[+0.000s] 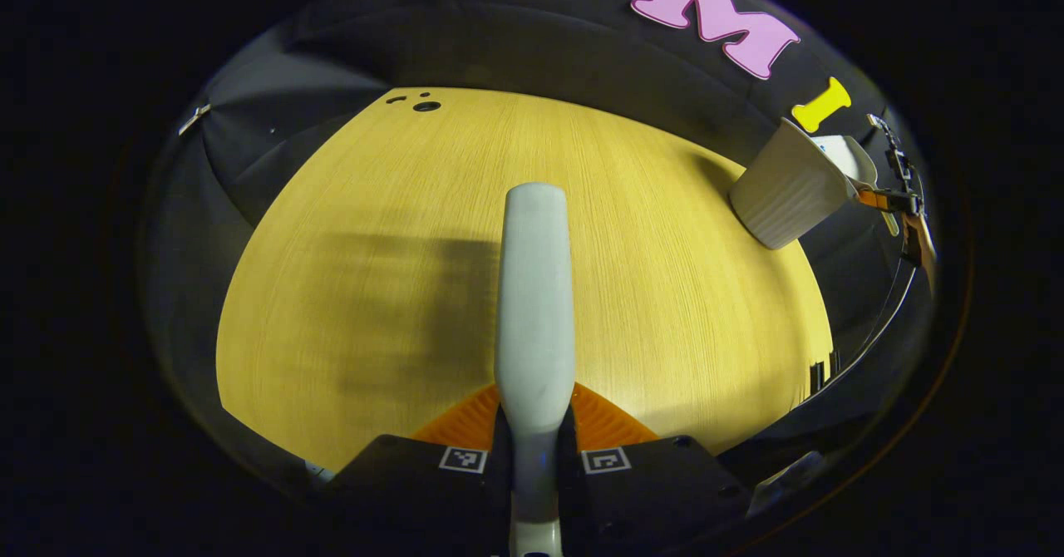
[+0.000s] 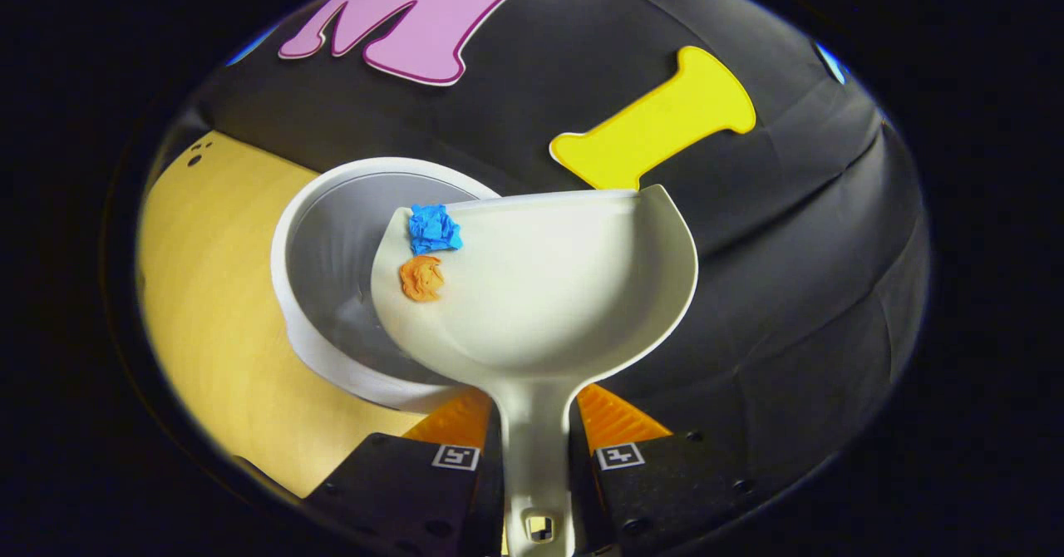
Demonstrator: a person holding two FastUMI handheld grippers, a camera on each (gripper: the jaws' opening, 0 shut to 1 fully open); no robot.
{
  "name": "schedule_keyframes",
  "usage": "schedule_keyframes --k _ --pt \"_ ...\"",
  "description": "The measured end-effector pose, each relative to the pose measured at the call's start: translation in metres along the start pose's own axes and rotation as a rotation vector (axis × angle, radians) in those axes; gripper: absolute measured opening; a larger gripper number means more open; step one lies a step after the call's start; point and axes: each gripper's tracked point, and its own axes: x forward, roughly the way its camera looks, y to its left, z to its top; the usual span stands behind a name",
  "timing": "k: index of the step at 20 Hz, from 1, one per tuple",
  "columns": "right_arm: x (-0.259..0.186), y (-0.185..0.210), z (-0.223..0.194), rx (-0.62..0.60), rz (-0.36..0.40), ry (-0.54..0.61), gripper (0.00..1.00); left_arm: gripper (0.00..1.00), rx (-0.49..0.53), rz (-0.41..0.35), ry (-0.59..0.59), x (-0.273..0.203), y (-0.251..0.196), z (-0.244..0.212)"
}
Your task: Pick up the small broom and dustpan from the desktop, sweep the trash into the dustpan with the broom, and then empty the trash into the garbage bin.
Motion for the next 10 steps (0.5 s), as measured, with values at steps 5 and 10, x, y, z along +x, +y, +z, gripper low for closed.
schedule_keyframes --k 5,10 --pt "-0.004 -0.011 0.008 -0.177 -0.128 -0.031 0.36 0.27 0.002 -0.016 0.001 0.002 -0.001 -0.001" --pt "-0.008 -0.018 0.018 -0.302 -0.223 -0.046 0.36 0.27 0.024 -0.016 0.008 0.001 -0.001 -0.002"
